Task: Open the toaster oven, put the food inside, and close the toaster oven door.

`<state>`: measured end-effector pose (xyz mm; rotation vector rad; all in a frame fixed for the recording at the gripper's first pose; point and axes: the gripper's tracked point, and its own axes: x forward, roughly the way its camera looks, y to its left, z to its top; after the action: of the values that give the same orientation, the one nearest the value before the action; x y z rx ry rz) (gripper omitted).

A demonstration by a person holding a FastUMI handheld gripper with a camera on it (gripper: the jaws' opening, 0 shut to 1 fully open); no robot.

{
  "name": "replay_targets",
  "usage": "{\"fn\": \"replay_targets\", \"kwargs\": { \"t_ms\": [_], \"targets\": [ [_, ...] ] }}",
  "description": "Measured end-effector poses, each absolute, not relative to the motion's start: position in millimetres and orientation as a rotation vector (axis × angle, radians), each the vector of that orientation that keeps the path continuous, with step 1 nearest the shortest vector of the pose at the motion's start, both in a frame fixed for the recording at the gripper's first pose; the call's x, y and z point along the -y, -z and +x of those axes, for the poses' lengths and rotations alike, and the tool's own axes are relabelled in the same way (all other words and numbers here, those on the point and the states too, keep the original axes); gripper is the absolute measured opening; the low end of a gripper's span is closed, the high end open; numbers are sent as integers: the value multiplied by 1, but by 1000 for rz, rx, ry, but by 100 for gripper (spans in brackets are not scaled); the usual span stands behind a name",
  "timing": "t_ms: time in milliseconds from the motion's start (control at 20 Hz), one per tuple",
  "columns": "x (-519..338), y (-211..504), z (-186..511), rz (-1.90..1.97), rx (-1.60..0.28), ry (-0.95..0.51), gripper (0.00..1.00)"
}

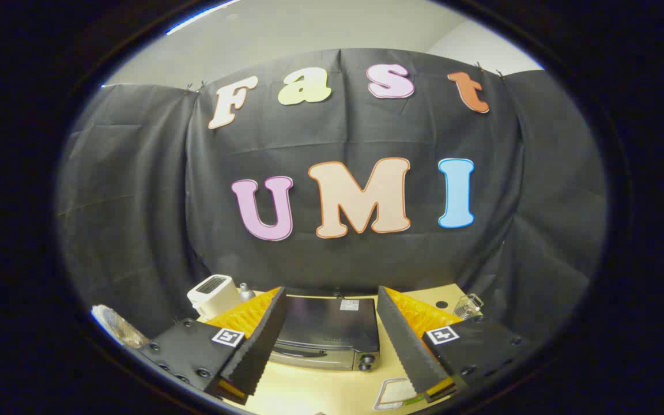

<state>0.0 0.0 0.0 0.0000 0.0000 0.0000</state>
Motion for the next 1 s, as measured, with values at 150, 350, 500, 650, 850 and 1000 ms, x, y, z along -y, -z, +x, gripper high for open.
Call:
{"fn": "replay_targets", "kwargs": {
  "t_ms": [150, 350, 500, 650, 850, 1000],
  "targets": [
    [-4, -6, 2, 25, 15, -1, 99],
    [3, -4, 5, 16, 12, 16, 99],
    [8, 1, 10, 24, 7, 18, 99],
    [14, 7, 13, 29, -4, 32, 99],
    [17, 25, 20, 18, -19, 45, 99],
    [15, 51, 26, 0, -47, 54, 99]
  ]
}}
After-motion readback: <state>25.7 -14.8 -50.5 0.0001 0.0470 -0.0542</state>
